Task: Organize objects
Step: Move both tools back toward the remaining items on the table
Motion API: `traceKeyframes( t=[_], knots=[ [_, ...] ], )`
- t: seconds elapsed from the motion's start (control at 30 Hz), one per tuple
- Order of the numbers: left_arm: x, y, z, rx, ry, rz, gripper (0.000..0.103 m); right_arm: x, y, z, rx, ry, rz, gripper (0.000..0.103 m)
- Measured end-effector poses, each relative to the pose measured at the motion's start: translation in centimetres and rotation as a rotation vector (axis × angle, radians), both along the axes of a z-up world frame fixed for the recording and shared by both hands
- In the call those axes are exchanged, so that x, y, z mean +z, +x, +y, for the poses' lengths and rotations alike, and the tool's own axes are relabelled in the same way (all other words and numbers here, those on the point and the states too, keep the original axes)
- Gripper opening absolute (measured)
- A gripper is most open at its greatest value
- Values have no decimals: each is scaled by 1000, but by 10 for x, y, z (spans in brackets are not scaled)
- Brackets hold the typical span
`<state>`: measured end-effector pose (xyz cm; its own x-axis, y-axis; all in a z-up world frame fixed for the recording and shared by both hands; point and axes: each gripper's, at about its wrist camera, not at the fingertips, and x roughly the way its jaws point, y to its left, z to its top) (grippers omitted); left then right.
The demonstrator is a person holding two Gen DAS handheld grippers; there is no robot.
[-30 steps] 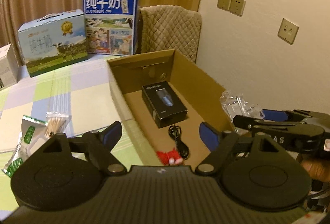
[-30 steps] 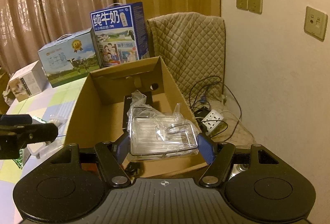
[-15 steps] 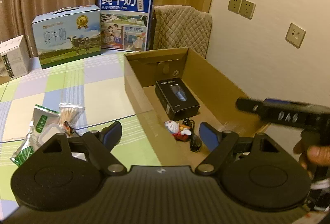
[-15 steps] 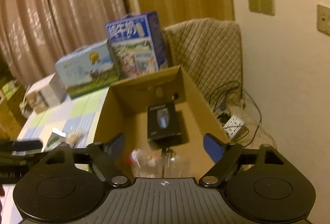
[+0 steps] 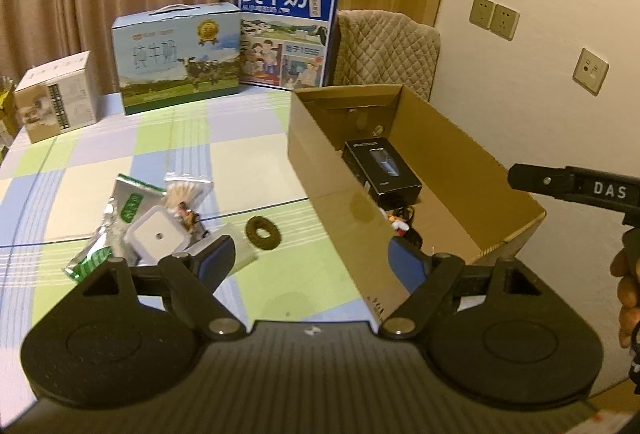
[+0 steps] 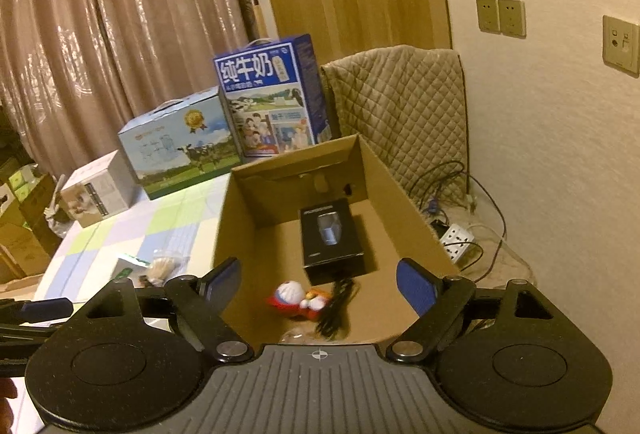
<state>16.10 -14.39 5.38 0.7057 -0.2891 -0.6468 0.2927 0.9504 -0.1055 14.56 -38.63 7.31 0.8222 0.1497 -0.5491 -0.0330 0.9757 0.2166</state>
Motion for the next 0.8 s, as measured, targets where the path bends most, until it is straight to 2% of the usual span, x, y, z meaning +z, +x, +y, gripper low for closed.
traceKeyframes(
  t=[0.53,0.8],
  knots=[
    [19,-51,74,104,20,-38,91,1,-52,81,117,-15,45,82],
    [21,-69,113,181,40,-52,101,-3,-61,113,178,-34,52,82]
  ],
)
